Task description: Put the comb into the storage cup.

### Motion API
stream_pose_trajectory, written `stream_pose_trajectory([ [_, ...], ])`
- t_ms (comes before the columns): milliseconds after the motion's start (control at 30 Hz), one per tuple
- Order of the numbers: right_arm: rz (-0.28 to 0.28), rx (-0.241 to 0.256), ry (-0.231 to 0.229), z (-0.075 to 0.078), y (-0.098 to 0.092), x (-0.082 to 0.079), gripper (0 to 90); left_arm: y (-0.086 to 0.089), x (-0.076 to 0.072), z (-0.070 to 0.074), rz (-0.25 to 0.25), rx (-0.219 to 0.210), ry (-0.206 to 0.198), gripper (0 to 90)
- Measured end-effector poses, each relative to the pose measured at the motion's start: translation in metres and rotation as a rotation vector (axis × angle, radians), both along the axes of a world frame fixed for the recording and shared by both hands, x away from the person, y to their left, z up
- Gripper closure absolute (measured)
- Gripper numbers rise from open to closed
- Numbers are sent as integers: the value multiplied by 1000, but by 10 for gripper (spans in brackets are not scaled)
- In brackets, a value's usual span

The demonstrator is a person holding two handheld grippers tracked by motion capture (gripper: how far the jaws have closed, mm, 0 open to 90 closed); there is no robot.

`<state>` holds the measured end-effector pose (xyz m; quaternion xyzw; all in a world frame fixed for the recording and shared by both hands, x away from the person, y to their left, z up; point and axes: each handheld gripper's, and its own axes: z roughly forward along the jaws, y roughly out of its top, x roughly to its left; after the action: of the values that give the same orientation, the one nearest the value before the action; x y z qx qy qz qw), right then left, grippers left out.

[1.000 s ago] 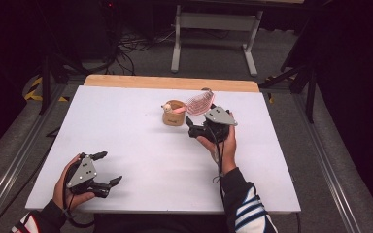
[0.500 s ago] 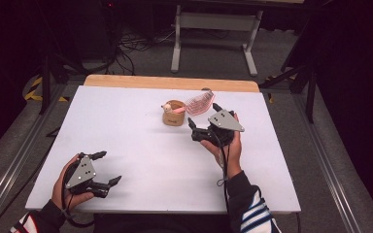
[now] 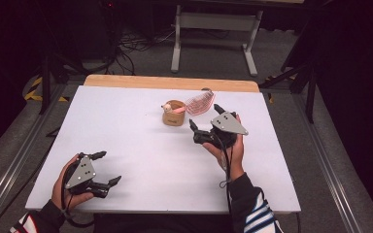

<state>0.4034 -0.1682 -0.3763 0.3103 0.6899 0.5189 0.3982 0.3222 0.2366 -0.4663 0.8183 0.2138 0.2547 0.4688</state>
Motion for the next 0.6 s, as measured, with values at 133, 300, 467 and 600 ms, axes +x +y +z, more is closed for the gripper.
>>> stream_pose_trajectory([
  [133,0,-9,-19,0,2,-6,72,0,0,0,1,0,-1,82],
  [300,8,-13,-22,-1,1,-10,69,0,0,0,0,1,-1,82],
  [467,21,-26,-27,-2,1,-15,69,0,0,0,0,0,-1,82],
  [600,34,-36,-32,-2,1,-19,69,0,0,0,0,0,-2,82],
])
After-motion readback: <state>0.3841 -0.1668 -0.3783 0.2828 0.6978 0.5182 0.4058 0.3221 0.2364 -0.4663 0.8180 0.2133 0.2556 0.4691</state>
